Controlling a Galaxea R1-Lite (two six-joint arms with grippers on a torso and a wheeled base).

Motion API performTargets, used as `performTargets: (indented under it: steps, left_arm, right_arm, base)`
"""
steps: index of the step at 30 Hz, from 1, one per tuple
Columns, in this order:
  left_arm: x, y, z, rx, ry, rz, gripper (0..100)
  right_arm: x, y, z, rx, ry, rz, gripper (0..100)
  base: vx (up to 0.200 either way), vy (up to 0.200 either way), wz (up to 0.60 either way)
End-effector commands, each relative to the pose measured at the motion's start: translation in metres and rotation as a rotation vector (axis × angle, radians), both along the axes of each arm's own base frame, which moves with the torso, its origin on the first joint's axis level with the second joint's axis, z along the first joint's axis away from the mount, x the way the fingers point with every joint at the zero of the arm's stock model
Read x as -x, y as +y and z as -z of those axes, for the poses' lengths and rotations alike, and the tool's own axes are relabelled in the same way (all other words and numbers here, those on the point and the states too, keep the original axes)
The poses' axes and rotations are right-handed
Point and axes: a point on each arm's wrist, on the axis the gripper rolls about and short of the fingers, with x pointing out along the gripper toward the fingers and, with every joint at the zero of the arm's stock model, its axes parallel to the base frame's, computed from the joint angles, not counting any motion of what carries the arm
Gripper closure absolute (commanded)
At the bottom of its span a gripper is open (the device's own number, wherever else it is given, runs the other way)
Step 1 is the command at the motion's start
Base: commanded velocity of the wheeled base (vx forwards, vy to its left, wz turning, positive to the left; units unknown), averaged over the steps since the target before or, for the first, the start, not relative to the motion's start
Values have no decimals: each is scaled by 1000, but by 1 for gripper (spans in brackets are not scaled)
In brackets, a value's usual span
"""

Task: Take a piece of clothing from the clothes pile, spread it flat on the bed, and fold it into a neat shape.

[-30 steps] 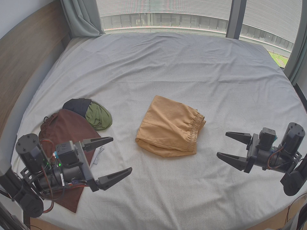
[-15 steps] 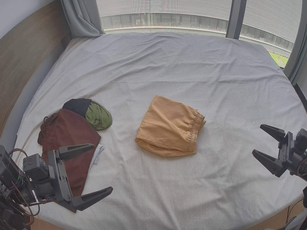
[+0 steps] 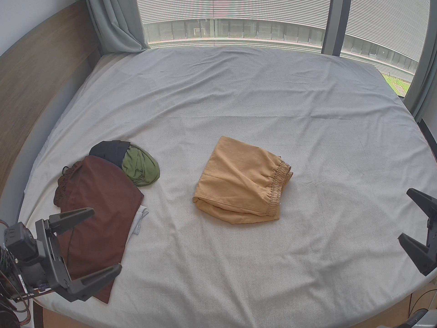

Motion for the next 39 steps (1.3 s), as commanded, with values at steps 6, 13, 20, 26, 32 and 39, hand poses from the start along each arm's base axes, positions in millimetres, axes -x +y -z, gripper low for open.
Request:
performTargets:
  steps: [6, 13, 20, 26, 32, 39]
  left_arm:
    - [28, 9, -6, 53, -43, -38, 0]
    - [45, 12, -6, 50, -66, -20, 0]
    - [84, 20, 6, 36, -99, -21, 0]
    - [116, 28, 26, 57, -116, -50, 0]
    - [133, 34, 45, 85, -120, -138, 0]
    - [130, 36, 48, 118, -61, -336, 0]
  right_arm:
    - [40, -3, -13, -21, -128, 10, 0]
    - [64, -4, -2, -27, -161, 27, 0]
    - [106, -6, 30, -62, -223, 24, 0]
    - [115, -5, 52, -96, -177, 55, 0]
    - [106, -9, 68, -89, -44, 255, 0]
    - [100, -16, 88, 32, 72, 628, 0]
  base:
    - [0, 0, 0]
    - [0, 0, 0]
    - [0, 0, 0]
    - [0, 0, 0]
    - [0, 0, 0]
    - [0, 0, 0]
